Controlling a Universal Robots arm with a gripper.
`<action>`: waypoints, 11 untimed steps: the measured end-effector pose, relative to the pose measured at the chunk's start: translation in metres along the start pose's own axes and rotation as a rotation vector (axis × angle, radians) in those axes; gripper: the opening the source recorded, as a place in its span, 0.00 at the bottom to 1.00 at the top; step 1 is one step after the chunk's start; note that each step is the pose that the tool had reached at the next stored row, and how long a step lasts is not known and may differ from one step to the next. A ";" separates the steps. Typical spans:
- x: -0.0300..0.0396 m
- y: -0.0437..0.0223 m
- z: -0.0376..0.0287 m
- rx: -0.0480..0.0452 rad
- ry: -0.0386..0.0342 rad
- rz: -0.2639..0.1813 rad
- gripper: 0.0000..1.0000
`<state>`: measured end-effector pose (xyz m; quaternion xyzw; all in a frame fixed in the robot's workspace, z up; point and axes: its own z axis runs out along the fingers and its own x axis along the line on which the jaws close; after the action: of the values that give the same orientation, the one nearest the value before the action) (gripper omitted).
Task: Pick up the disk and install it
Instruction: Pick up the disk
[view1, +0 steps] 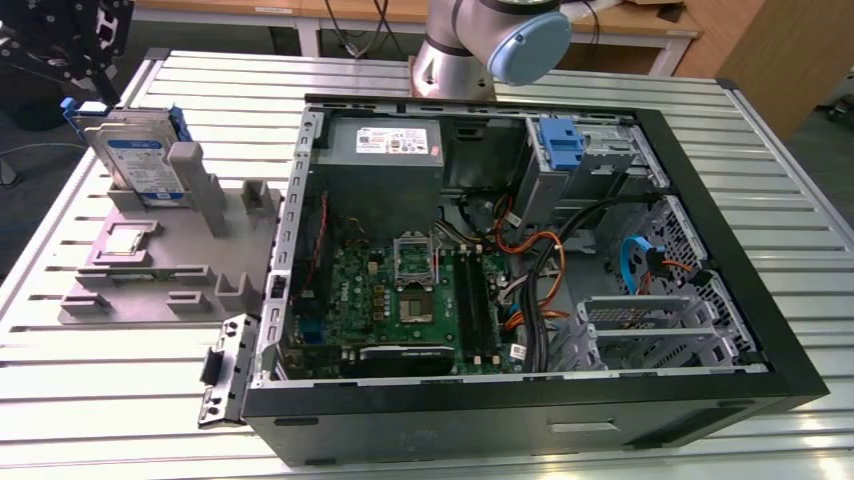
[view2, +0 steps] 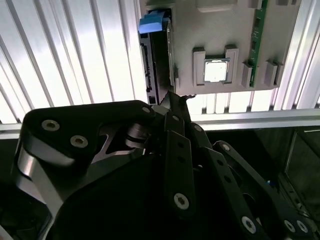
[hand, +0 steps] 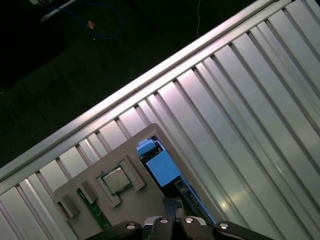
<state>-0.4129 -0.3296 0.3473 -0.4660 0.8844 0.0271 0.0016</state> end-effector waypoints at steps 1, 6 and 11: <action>0.0000 0.0000 0.0000 -0.0002 0.0002 -0.006 0.11; 0.0000 0.0000 0.0000 -0.0010 0.0017 -0.035 0.11; 0.0000 0.0000 0.0000 -0.0017 0.0029 -0.062 0.11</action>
<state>-0.4129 -0.3296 0.3473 -0.4934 0.8694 0.0271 0.0008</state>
